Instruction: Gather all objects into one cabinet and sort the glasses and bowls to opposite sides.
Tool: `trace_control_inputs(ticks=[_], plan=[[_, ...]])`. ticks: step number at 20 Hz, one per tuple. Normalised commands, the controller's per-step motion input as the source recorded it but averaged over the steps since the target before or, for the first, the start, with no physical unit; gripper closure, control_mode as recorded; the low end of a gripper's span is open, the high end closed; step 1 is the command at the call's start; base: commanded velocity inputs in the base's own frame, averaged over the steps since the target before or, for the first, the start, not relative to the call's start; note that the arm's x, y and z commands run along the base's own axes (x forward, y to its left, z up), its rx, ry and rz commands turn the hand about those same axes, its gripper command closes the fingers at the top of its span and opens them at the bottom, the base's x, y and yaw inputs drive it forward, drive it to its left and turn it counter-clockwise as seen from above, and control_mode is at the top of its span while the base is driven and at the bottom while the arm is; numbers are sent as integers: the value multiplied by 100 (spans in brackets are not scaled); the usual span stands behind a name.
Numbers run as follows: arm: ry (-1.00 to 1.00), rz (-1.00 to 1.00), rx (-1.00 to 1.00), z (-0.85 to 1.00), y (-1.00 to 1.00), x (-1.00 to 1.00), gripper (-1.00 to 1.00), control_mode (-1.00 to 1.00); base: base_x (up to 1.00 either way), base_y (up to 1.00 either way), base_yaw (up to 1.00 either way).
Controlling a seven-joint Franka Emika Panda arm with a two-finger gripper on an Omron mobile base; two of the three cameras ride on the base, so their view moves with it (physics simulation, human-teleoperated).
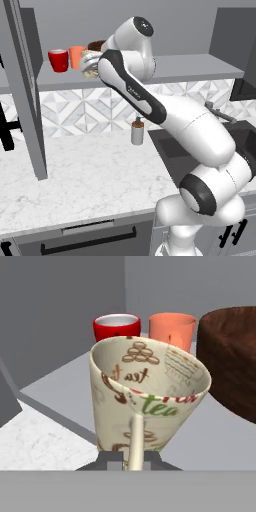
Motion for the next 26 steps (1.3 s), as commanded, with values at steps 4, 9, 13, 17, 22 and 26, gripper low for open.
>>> trace_control_inputs(ticks=[4,9,13,17,22,26], plan=[[0,2,-4,0,44,15,100,-100,0,0,0],[0,0,0,4,1,43,100,-100,0,0,0],[0,0,-3,0,6,35,100,-100,0,0,0],[0,0,-10,-9,27,13,100,-100,0,0,0],[0,0,-2,-14,15,13,100,-100,0,0,0],[0,0,0,-10,6,16,100,-100,0,0,0]])
